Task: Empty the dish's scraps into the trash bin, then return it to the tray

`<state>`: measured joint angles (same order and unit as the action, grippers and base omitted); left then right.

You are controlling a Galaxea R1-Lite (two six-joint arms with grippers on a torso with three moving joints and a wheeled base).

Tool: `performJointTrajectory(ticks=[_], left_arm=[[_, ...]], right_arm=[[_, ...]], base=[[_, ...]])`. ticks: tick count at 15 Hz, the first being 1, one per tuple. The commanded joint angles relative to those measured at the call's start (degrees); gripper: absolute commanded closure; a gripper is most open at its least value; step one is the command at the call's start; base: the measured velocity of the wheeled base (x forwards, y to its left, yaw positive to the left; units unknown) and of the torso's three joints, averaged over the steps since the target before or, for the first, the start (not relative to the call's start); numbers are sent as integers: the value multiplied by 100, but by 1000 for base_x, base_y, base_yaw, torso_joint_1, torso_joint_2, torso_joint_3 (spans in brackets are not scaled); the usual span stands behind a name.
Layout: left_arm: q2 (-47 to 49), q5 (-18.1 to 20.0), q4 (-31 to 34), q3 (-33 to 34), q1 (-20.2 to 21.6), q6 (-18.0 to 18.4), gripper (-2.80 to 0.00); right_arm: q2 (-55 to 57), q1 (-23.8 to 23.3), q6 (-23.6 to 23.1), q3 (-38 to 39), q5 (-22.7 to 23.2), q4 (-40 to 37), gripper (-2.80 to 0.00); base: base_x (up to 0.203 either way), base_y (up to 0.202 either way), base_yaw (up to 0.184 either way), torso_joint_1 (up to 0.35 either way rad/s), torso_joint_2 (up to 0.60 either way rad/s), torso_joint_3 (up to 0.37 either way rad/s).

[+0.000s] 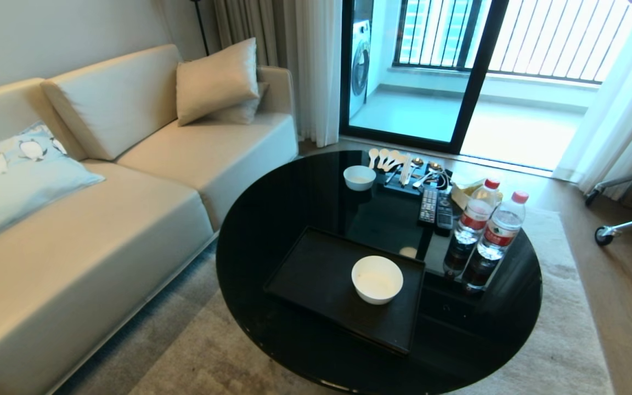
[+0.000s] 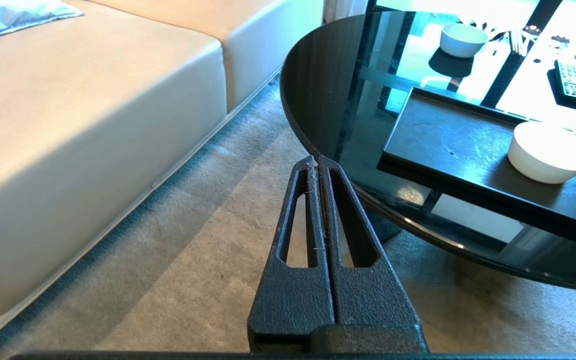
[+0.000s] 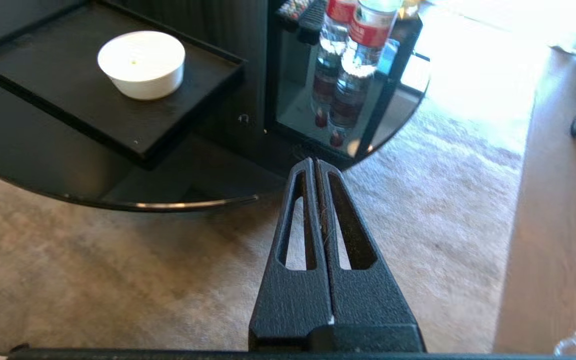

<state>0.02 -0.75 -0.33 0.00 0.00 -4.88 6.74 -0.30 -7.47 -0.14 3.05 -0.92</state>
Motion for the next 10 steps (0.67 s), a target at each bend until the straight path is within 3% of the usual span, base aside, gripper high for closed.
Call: performJointTrajectory(ticks=[1,10], left_arm=[[-2,-4,-2,0,0,-5,0],[-2,-4,-2,0,0,-5,0]], right_arm=[[-560,34,39,-34,45,-84,0],[-674,30,105,14,47,92,0]], base=[[0,0,0,0,0,0],[0,0,0,0,0,0]])
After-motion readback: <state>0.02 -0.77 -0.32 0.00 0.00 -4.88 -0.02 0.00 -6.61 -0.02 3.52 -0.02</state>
